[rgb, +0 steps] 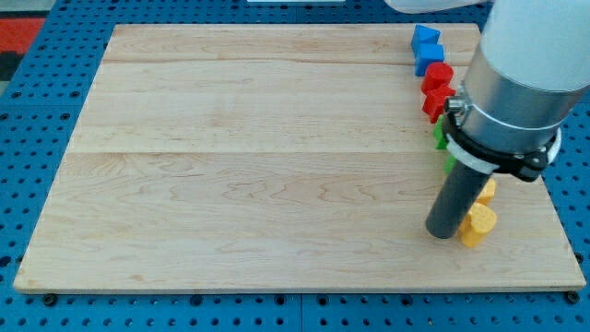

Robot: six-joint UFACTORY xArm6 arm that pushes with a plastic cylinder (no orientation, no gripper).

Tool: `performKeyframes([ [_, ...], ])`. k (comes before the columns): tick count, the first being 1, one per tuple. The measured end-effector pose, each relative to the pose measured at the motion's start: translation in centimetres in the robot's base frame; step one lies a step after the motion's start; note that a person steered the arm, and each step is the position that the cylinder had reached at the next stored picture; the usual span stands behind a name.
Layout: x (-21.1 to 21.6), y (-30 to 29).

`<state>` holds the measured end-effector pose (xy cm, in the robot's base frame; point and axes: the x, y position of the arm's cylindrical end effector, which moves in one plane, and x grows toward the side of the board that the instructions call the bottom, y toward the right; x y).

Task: Point your arm towards the yellow hexagon

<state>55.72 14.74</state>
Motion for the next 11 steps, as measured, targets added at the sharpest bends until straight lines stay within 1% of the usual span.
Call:
performKeyframes([
  [1,0.9,-2.0],
  [2,3.0,-3.0],
  [3,4.5,0.7],
  [4,5.1,7.1],
  [5,4.6,12.0],
  [7,-3.2,12.0],
  [8,-4.3,11.0],
  [11,-4.3,8.2],
])
